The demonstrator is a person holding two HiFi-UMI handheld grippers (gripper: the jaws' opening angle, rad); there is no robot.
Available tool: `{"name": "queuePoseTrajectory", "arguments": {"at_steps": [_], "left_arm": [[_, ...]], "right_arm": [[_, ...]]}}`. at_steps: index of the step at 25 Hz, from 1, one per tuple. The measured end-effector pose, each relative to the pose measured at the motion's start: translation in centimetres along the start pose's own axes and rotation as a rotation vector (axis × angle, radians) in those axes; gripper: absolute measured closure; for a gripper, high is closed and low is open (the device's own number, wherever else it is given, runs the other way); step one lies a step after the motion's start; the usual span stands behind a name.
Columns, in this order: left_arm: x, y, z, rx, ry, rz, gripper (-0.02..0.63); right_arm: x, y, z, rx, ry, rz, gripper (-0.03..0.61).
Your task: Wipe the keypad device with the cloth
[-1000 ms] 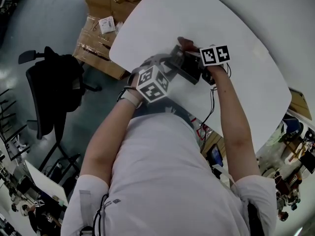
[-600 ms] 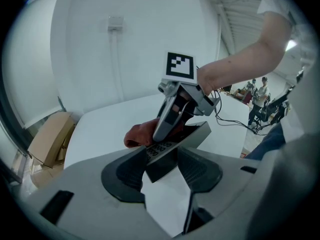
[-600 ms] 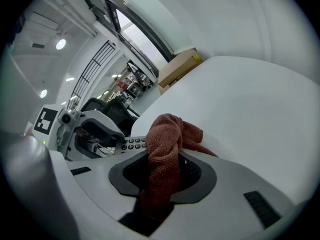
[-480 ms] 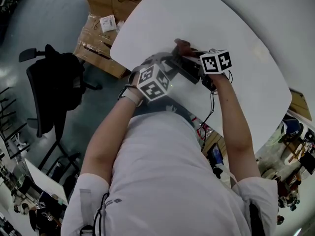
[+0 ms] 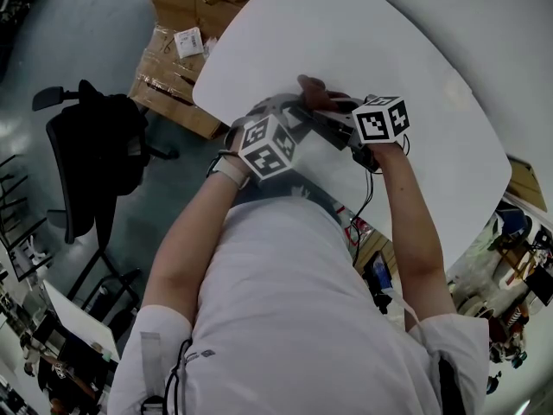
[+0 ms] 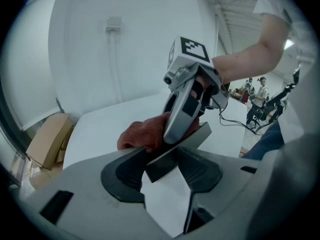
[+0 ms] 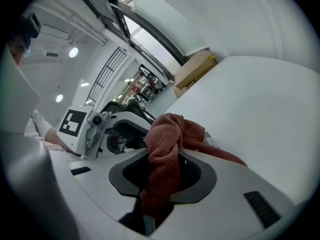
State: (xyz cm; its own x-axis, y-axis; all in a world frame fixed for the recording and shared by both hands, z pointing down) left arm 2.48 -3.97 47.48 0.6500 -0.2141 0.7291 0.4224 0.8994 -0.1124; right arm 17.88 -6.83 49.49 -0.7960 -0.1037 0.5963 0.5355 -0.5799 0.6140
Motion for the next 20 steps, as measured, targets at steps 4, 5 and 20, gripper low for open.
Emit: {"name": "queuePoseTrajectory", "arguments": {"at_steps": [4, 5, 20], "left_arm": [[-0.1, -0.1, 0.1, 0.002, 0.010, 0.004, 0.426], [-0.1, -0.1, 0.1, 0.004, 0.020, 0.005, 0.426], [-1.2, -0.8, 2.4, -0.203, 0.126, -0.043, 0.426]], "right_arm": [[0.1, -1.1, -0.4, 0.027, 0.010, -0.087, 0.465], [0.1, -1.1, -0.6, 0.035, 0.010, -0.098, 0.465], [0.9, -0.6, -1.1, 0.076, -0.027, -0.070, 0.465]]}}
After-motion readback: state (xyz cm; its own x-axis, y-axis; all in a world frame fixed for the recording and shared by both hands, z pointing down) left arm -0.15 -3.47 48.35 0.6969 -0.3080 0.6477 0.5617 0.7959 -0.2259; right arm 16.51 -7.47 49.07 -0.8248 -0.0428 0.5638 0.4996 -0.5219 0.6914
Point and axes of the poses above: the fingertips, and each gripper's own axes: x forward along the fingers, y to its right, z out of its underside, the point moved 10 cm from there along -x, backward along the fingers, and after that the axes turned 7 degrees about -x, right-handed, at the moved point
